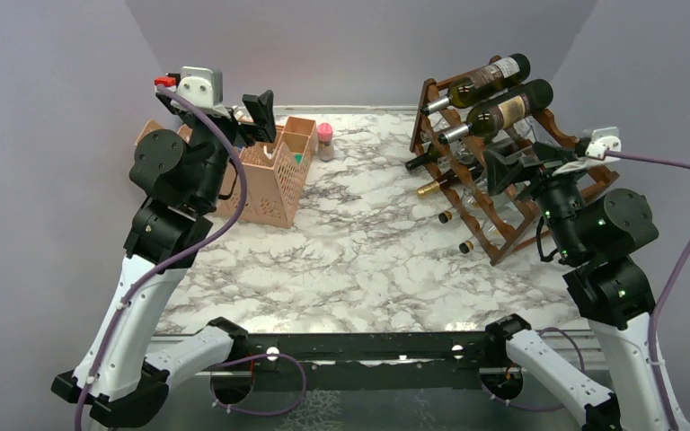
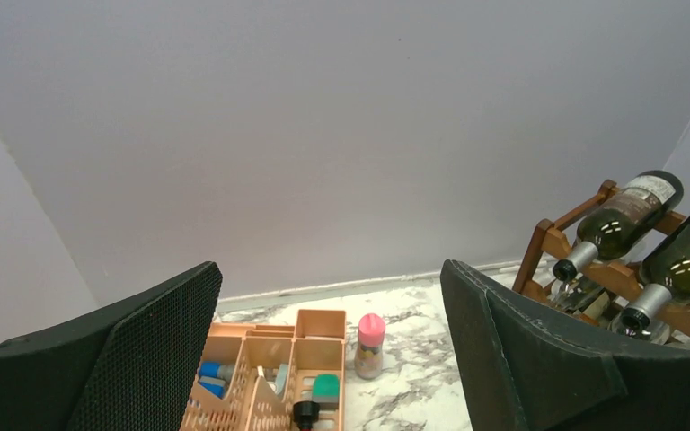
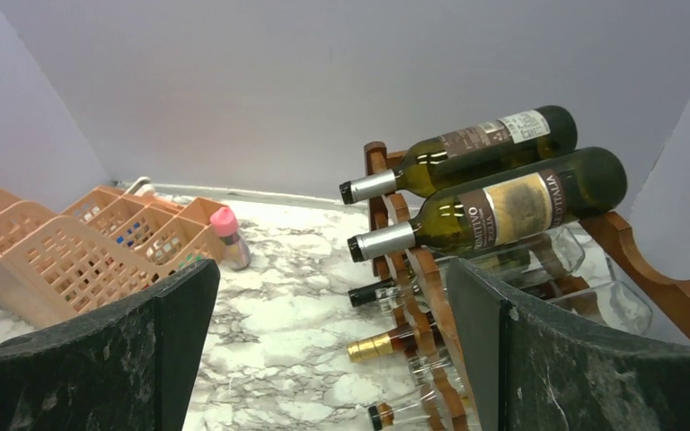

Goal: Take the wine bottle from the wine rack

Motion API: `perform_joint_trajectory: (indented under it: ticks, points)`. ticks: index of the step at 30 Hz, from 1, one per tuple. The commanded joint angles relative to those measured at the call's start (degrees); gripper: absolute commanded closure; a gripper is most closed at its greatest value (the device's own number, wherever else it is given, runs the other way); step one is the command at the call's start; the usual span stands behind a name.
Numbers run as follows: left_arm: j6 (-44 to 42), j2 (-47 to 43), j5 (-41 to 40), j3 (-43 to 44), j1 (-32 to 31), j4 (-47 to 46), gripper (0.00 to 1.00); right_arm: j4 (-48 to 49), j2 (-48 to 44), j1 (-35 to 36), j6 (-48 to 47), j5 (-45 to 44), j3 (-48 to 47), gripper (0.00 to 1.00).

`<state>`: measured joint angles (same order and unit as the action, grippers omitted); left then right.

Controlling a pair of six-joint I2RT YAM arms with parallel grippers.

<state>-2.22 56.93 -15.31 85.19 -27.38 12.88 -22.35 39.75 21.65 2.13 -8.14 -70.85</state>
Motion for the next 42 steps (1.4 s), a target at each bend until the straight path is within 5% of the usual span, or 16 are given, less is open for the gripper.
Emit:
perform_joint_trajectory:
  ticks: [1, 19, 33, 42]
  points:
    - [2.8, 0.1, 2.4, -1.5, 1.6, -0.9, 0.01, 2.8, 2.0, 1.0, 2.2, -1.3, 1.3, 0.0]
    - [13.0, 3.3, 14.1, -6.8, 8.3, 0.6, 0.01, 0.6, 19.3, 4.8, 15.4, -13.4, -0.6, 0.0]
    - [19.2, 4.1, 25.2, -10.0, 9.6, 4.4, 0.01, -10.2, 42.8, 5.2, 15.0, -20.1, -19.4, 0.0]
    - [21.9, 5.8, 34.7, -13.1, 9.8, 5.0, 0.01, -11.5, 46.2, -6.3, 20.0, -7.4, -23.0, 0.0]
